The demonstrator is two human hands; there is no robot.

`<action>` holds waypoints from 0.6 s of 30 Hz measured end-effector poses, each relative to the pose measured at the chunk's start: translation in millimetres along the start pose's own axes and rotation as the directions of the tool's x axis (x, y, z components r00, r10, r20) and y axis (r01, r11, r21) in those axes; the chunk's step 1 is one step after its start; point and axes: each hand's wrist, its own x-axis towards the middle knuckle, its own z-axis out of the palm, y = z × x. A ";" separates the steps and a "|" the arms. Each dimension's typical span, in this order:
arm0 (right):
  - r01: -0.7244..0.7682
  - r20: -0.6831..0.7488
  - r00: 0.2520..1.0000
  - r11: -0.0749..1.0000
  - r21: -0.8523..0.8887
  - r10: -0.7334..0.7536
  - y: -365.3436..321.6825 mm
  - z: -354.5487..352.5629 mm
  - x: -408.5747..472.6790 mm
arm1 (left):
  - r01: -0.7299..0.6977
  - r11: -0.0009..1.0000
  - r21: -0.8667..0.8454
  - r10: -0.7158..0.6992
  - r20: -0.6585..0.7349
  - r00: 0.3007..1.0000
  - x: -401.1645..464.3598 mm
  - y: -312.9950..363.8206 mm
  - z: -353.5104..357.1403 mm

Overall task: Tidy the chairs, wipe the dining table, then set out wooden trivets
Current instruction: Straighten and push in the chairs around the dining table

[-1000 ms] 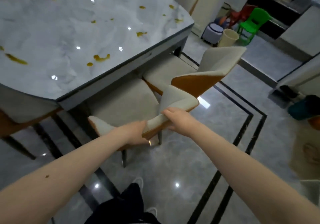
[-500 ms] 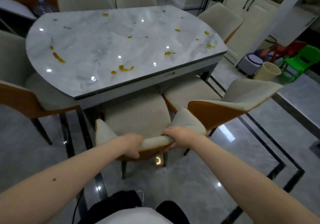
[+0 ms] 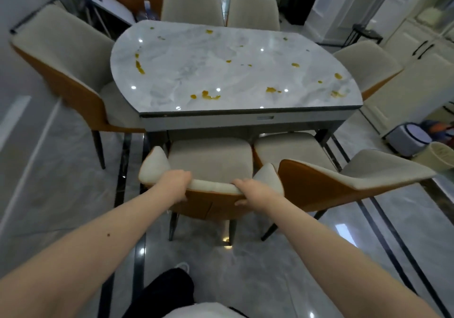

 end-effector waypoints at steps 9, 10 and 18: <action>-0.023 -0.146 0.989 0.992 -0.125 0.004 10.0 22.5 5.5 | 0.332 0.932 -0.144 -0.311 0.152 0.938 -1.0 -5.8 -7.8; -0.028 -0.158 0.987 0.989 -0.147 0.004 10.9 23.9 6.3 | 0.313 0.937 -0.153 -0.290 0.158 0.944 0.0 -6.6 -7.6; -0.028 -0.130 0.991 0.987 -0.156 0.007 37.6 15.4 5.0 | 0.080 0.993 0.089 -0.086 0.060 0.994 -2.6 11.5 -15.7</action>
